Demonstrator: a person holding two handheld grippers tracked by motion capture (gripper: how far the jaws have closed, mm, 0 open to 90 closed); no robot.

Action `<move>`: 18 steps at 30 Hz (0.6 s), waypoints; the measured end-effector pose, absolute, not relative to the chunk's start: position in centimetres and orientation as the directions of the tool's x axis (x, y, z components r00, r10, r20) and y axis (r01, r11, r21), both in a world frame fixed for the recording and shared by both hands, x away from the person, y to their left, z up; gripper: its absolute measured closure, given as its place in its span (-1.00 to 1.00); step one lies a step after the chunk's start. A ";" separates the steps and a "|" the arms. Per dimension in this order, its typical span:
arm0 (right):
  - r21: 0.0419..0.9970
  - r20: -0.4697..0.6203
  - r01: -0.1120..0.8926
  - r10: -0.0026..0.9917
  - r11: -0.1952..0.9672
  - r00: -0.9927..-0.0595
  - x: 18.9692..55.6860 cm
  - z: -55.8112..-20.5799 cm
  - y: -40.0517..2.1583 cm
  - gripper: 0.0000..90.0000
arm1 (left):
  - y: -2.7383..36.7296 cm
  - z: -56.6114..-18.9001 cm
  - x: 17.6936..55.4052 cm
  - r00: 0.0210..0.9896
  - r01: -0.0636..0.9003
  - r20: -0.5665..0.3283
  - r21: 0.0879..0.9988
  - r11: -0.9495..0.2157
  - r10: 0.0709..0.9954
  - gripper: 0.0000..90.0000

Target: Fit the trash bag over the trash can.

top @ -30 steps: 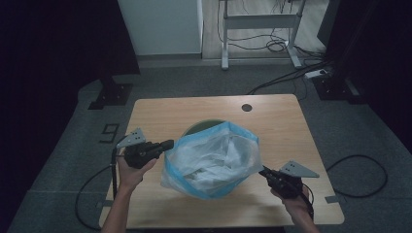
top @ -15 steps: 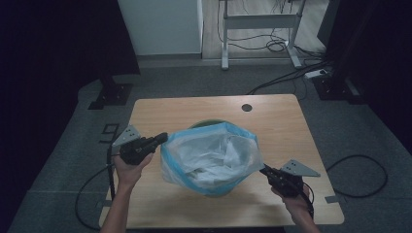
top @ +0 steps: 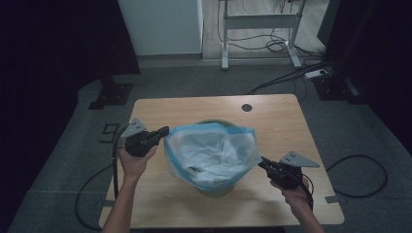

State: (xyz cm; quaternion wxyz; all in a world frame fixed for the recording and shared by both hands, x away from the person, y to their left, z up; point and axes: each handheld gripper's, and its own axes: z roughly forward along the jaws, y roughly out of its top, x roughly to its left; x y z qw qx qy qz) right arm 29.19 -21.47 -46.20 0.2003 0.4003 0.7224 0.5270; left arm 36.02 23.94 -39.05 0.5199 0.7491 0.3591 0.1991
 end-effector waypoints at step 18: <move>0.972 0.170 0.233 0.696 -0.004 -0.697 27.1 -42.2 -23.9 -0.20 | 24.0 -38.7 34.7 0.692 0.298 -0.111 0.944 -0.143 0.713 1.00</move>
